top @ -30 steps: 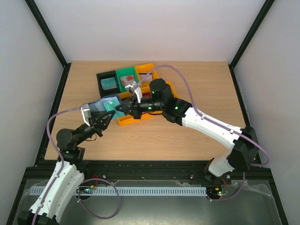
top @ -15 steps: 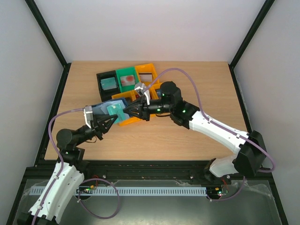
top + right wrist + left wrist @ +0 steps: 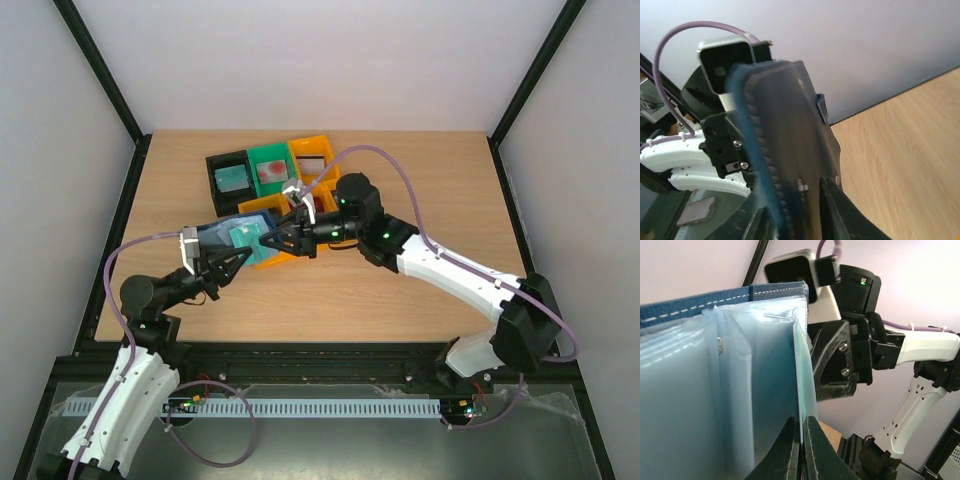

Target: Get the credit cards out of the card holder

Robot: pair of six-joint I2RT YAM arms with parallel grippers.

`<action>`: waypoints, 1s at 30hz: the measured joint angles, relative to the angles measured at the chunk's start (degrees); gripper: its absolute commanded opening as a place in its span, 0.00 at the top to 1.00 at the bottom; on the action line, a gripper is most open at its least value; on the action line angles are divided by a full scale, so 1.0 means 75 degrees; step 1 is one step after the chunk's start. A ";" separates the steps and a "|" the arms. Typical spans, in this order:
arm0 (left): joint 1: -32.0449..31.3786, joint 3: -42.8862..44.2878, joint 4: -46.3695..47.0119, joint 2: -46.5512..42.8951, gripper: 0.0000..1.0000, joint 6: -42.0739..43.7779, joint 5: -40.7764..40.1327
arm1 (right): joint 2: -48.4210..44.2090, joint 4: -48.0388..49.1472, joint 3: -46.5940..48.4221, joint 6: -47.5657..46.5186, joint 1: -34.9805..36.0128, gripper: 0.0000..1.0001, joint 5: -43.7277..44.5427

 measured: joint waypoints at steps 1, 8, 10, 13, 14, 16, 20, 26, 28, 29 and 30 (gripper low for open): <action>0.0000 0.0000 0.0000 0.0003 0.98 -0.0003 0.0015 | 0.0079 0.0009 0.0003 0.0029 0.0003 0.86 -0.0017; 0.0029 0.0000 -0.0029 0.0015 0.98 -0.0020 -0.0006 | 0.0184 0.0198 0.0006 0.0189 0.0012 0.98 -0.0184; 0.0029 0.0015 -0.0070 -0.0003 0.98 0.0023 -0.0020 | 0.0146 0.0172 0.0000 0.0122 0.0003 0.98 -0.0181; 0.0029 0.0055 -0.0117 -0.0044 0.96 0.0102 -0.0015 | 0.0009 0.0085 -0.0038 0.0015 -0.0029 0.98 -0.0181; 0.0035 0.0058 -0.0114 -0.0067 0.93 0.0128 -0.0012 | -0.0044 0.0041 -0.0041 -0.0017 -0.0055 0.98 -0.0175; 0.0044 0.0093 -0.0114 -0.0085 0.89 0.0169 0.0006 | -0.0131 -0.0052 -0.0041 -0.0073 -0.0117 0.98 -0.0178; 0.0052 0.0114 -0.0152 -0.0099 0.84 0.0207 0.0087 | -0.0210 -0.0067 -0.0041 -0.0131 -0.0166 0.98 -0.0175; 0.0052 0.0119 -0.0289 -0.0119 0.94 0.0248 0.0134 | -0.0224 -0.0090 -0.0041 -0.0216 -0.0175 0.98 -0.0178; 0.0064 0.0122 -0.0321 -0.0119 0.98 0.0251 0.0137 | -0.0224 -0.0125 -0.0041 -0.0242 -0.0178 0.98 -0.0175; 0.0067 0.0125 -0.0335 -0.0119 0.98 0.0265 0.0134 | -0.0227 -0.0149 -0.0041 -0.0259 -0.0178 0.98 -0.0175; 0.0076 0.0128 -0.0353 -0.0119 0.98 0.0280 0.0134 | -0.0230 -0.0187 -0.0038 -0.0291 -0.0187 0.98 -0.0175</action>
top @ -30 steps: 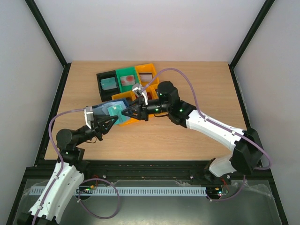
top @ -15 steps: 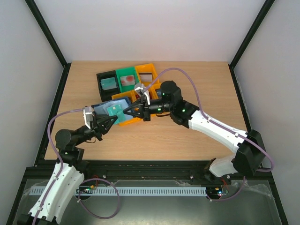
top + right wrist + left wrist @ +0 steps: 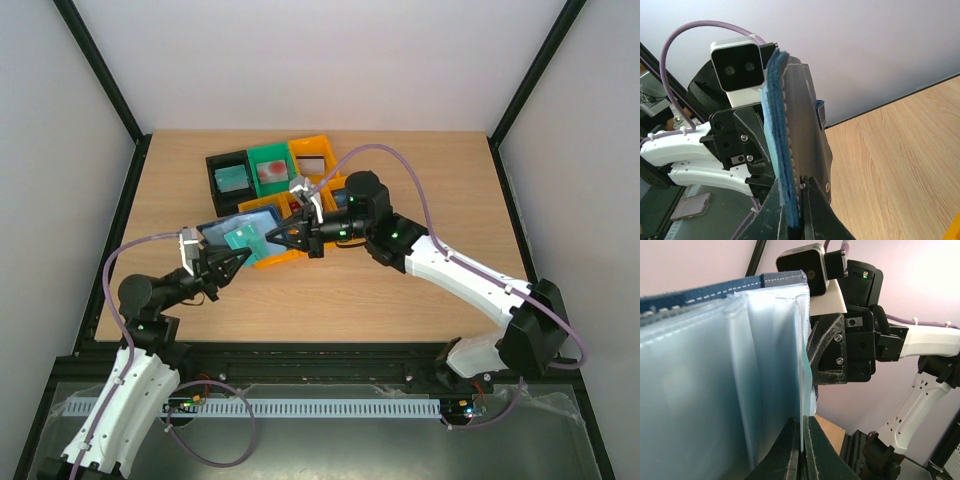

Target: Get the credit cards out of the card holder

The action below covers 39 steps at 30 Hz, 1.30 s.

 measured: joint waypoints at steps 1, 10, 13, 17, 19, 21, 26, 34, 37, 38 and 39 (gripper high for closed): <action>0.0003 0.0003 -0.0012 -0.0003 0.98 0.0009 -0.0003 | -0.0009 -0.0052 -0.0003 -0.0041 -0.0017 0.99 0.0003; 0.0026 0.0026 -0.0280 -0.0032 0.98 0.0079 -0.0012 | -0.0373 -0.0460 -0.0017 -0.0187 -0.0609 0.98 0.0172; 0.0061 0.0055 -0.0484 -0.0064 0.98 0.0204 -0.0105 | -0.0527 -0.0647 -0.0082 -0.0198 -0.1003 0.98 0.0309; 0.0122 0.0210 -0.1026 -0.0198 0.98 0.0428 -0.0778 | -0.0545 -0.1408 -0.0149 -0.0329 -0.1402 0.98 0.0592; 0.0189 0.0291 -0.1256 -0.0312 0.98 0.0449 -0.1416 | -0.0393 -0.1883 -0.0163 -0.0358 -0.1457 0.98 0.0664; 0.0294 0.0344 -0.1378 -0.0423 0.98 0.0382 -0.2110 | -0.0146 -0.2116 -0.0364 -0.0289 -0.1326 0.98 0.0670; 0.0542 0.0356 -0.1361 -0.0437 0.98 -0.0350 -0.3045 | 0.0300 -0.1705 -0.1851 0.0866 -0.0495 0.98 0.0612; 0.0574 0.0134 -0.1119 -0.0306 0.98 -0.1297 -0.2987 | 0.1306 -0.1370 -0.3112 0.2320 -0.0119 0.70 0.0743; 0.0574 0.0128 -0.1070 -0.0306 0.98 -0.1393 -0.2952 | 0.1714 -0.1641 -0.3144 0.2407 -0.0224 0.50 0.1253; 0.0574 0.0128 -0.1058 -0.0312 0.98 -0.1416 -0.2911 | 0.1760 -0.1880 -0.3127 0.2372 -0.0291 0.47 0.1600; 0.0574 0.0125 -0.1043 -0.0318 0.98 -0.1425 -0.2876 | 0.1766 -0.2285 -0.3054 0.2273 -0.0370 0.44 0.2095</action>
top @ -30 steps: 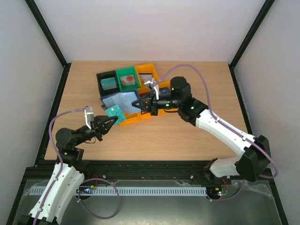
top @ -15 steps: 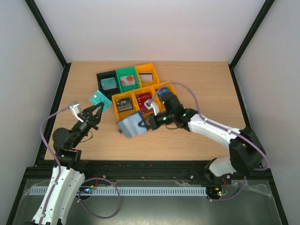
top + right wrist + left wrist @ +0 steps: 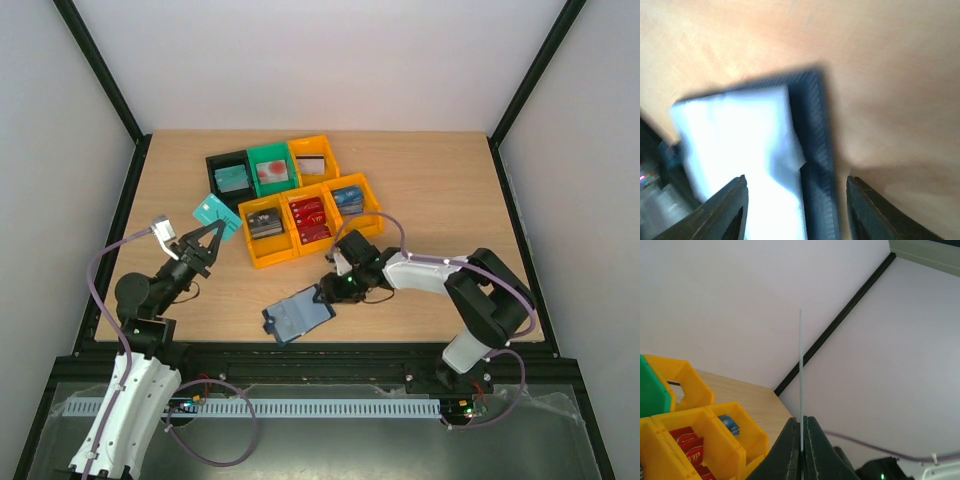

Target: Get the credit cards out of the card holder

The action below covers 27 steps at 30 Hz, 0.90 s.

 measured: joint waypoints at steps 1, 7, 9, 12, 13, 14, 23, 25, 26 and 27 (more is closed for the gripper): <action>0.0000 0.0000 0.0029 -0.0006 0.98 -0.0003 0.0067 | -0.0032 -0.0353 0.0166 -0.0052 -0.0052 0.42 0.0329; -0.0003 -0.0026 0.0510 -0.0023 0.98 0.0114 0.0673 | -0.0848 -0.2183 0.2078 -0.1090 0.0160 0.13 0.3095; -0.0020 -0.0058 0.0761 -0.0020 0.98 0.0152 0.0906 | -0.1361 -0.2203 0.2626 -0.1498 0.0428 0.01 0.3182; -0.0055 -0.0119 0.1099 -0.0006 0.98 0.0154 0.1256 | -0.2483 -0.1107 0.2769 -0.1993 0.0734 0.01 0.2136; -0.0067 -0.0125 0.1192 0.0006 0.98 0.0154 0.1381 | -0.2602 -0.0565 0.2652 -0.1999 0.0752 0.01 0.1737; -0.0079 -0.0125 0.1279 0.0017 0.98 0.0154 0.1486 | -0.3110 0.0119 0.2483 -0.1955 0.0804 0.01 0.1300; -0.0256 -0.0128 0.1807 0.0087 0.98 0.0289 0.2238 | -0.2244 0.4179 0.2334 -0.0842 0.0857 0.27 -0.1003; -0.0274 -0.0128 0.1851 0.0105 0.98 0.0303 0.2279 | -0.1839 0.4354 0.2349 -0.0670 0.0903 0.47 -0.1352; -0.0277 -0.0128 0.1868 0.0111 0.98 0.0309 0.2299 | -0.1702 0.4366 0.2372 -0.0638 0.0941 0.59 -0.1513; -0.0277 -0.0128 0.1880 0.0114 0.98 0.0309 0.2311 | -0.1612 0.4360 0.2410 -0.0612 0.0991 0.69 -0.1649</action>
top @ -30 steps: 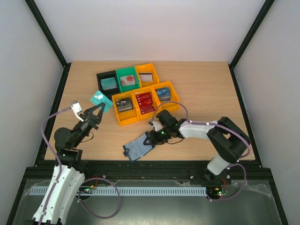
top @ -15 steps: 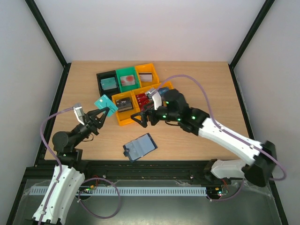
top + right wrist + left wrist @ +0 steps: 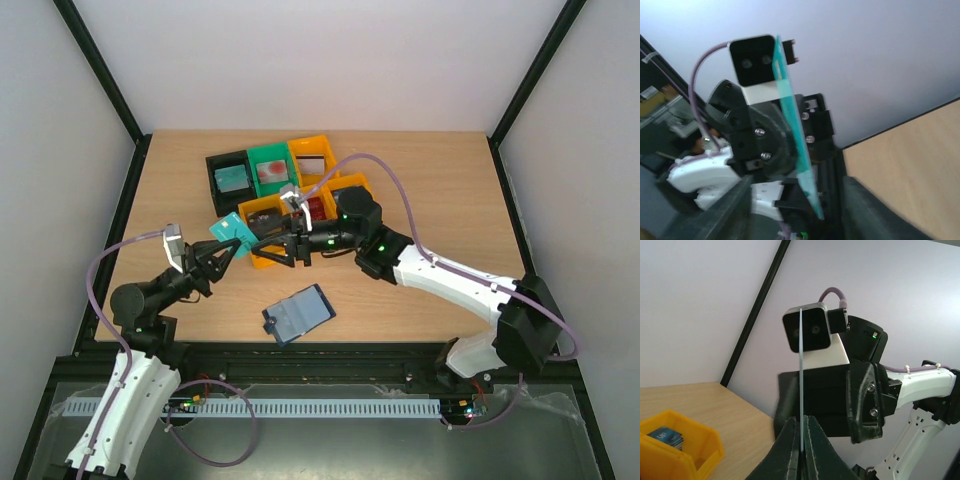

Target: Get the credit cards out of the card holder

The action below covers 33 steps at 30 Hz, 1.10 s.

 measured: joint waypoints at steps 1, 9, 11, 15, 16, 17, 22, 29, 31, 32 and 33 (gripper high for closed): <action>0.0000 0.0000 0.0012 0.0009 0.98 0.0000 0.0006 | 0.0061 0.0015 0.0041 0.0023 0.0058 0.75 -0.0140; -0.0061 0.0000 0.0239 0.0032 0.98 0.0000 0.0050 | 0.0087 -0.0044 0.0210 0.0038 0.0154 0.98 -0.0233; -0.0064 0.0000 0.0318 0.0032 0.98 0.0000 0.0052 | 0.0122 -0.0178 0.0289 0.0032 0.0146 0.98 -0.0154; -0.0064 0.0000 0.0256 0.0029 0.40 0.0163 0.0029 | 0.0131 -0.0536 0.0449 -0.0108 0.0146 0.98 -0.0035; -0.0064 0.0006 0.0117 0.0020 0.31 0.0309 0.0003 | 0.0131 -0.0726 0.0562 -0.0166 0.0143 0.98 0.0017; -0.0064 0.0026 -0.0195 -0.0009 0.28 0.0551 -0.0055 | 0.0131 -0.0985 0.0740 -0.0221 0.0131 0.98 0.0119; -0.0090 0.0323 -0.2238 -0.0402 0.26 0.3433 -0.1524 | 0.0125 -0.2349 0.1629 -0.0184 -0.0367 0.98 0.0428; -0.0090 -0.0519 -0.1504 -0.1612 0.26 1.0279 -0.3235 | 0.0361 -0.3960 0.1848 0.0082 -0.1099 0.98 0.0525; -0.0090 -0.1390 -0.0542 -0.1851 0.26 1.2601 -0.2990 | 0.0458 -0.4156 0.1845 0.0149 -0.1064 0.98 0.0478; -0.0093 -0.1725 -0.0277 -0.1821 0.26 1.3545 -0.2844 | 0.0498 -0.4223 0.1845 0.0198 -0.1040 0.98 0.0443; -0.0096 -0.2017 -0.0073 -0.1719 0.26 1.4443 -0.2655 | 0.0527 -0.4243 0.1845 0.0236 -0.1017 0.98 0.0408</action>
